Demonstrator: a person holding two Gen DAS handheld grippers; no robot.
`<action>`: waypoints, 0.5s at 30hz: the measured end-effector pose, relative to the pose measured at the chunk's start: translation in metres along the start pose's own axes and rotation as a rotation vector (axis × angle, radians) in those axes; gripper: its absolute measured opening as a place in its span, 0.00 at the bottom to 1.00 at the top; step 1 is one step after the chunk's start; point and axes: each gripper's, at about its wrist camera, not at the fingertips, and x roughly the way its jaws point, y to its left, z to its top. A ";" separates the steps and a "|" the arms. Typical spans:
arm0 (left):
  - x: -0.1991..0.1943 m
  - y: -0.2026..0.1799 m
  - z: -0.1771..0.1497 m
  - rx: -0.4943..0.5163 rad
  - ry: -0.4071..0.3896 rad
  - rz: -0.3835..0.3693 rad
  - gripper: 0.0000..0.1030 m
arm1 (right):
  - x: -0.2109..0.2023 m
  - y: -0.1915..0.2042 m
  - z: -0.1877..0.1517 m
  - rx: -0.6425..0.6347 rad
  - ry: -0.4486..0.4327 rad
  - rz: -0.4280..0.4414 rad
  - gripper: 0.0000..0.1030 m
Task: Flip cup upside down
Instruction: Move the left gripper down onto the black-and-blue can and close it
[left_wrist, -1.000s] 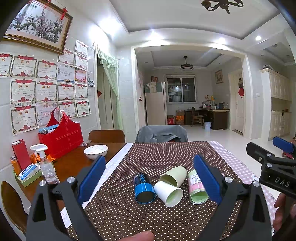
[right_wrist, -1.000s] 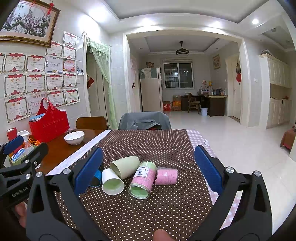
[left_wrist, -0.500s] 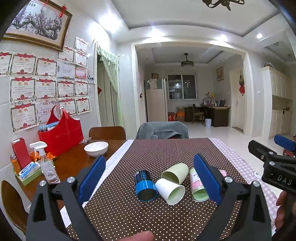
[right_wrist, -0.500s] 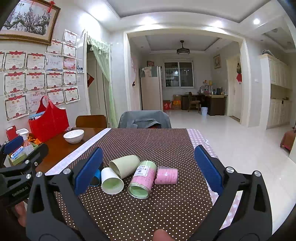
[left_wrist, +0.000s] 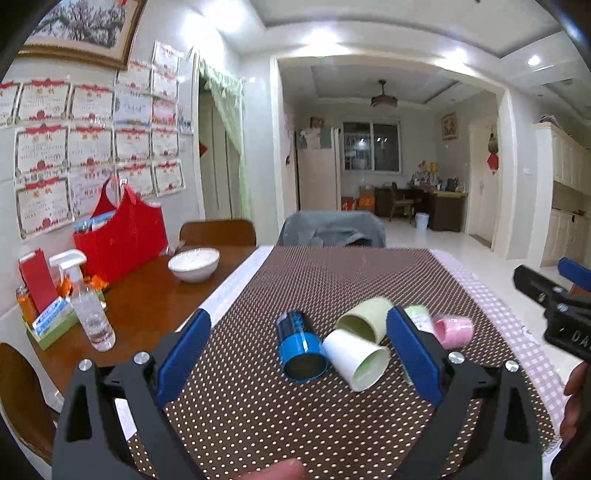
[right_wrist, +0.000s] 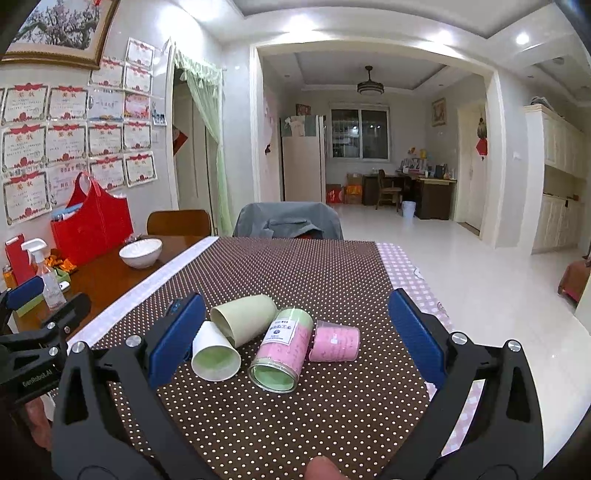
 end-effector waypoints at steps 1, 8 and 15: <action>0.006 0.002 -0.001 -0.004 0.016 0.004 0.92 | 0.005 0.000 -0.001 -0.005 0.010 0.000 0.94; 0.055 0.016 -0.010 -0.039 0.136 0.005 0.92 | 0.045 0.008 -0.005 -0.056 0.100 0.011 0.94; 0.129 0.025 -0.012 -0.048 0.308 -0.029 0.92 | 0.087 0.011 -0.011 -0.069 0.176 0.010 0.94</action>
